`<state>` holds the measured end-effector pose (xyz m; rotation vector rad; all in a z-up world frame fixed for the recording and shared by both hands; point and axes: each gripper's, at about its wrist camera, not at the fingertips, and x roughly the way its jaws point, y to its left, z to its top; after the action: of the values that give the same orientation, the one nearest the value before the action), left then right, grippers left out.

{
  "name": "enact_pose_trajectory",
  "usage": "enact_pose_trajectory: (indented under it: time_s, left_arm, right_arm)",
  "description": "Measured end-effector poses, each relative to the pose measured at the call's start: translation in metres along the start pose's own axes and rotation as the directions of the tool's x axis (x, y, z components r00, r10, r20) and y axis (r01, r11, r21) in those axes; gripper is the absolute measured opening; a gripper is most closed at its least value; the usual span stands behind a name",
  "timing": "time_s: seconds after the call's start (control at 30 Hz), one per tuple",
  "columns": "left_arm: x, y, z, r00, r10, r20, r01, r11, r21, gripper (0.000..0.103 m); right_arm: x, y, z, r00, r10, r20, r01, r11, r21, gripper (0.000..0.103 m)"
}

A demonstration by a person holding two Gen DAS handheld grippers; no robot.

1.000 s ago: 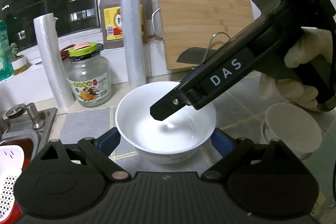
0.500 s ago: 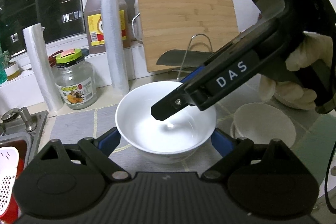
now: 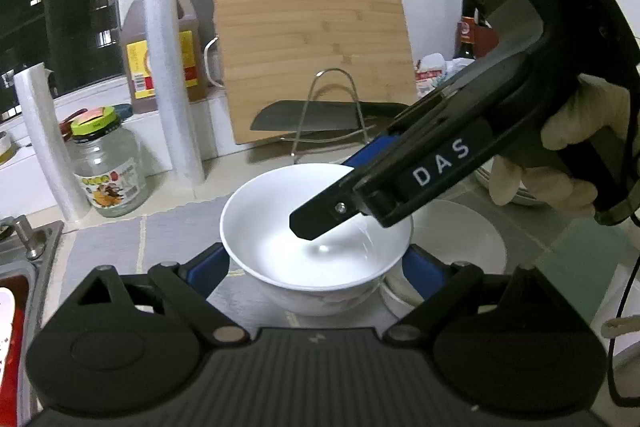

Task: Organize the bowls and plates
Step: 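Lift the white bowl and carry it over the bowl stack with the right gripper, then lower the bowl into the bowl stack and open the right gripper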

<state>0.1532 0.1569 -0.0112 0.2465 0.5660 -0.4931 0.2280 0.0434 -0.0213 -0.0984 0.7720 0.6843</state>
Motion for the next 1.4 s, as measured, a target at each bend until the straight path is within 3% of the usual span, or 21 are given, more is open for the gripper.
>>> enact_pose_trajectory:
  time_s: [0.8,1.4]
  left_arm:
    - [0.003,-0.052,0.009,0.997,-0.081,0.002,0.081,0.995,0.058,0.093]
    - [0.030,-0.070,0.006,0.990,-0.137,-0.040,0.139,0.989,0.049,0.093]
  right_arm:
    - [-0.055,-0.022,-0.039,0.997,-0.064,0.039,0.061,0.996,0.066,0.068]
    - [-0.057,-0.043,-0.060,0.994,-0.109,-0.005,0.109,0.989,0.098,0.068]
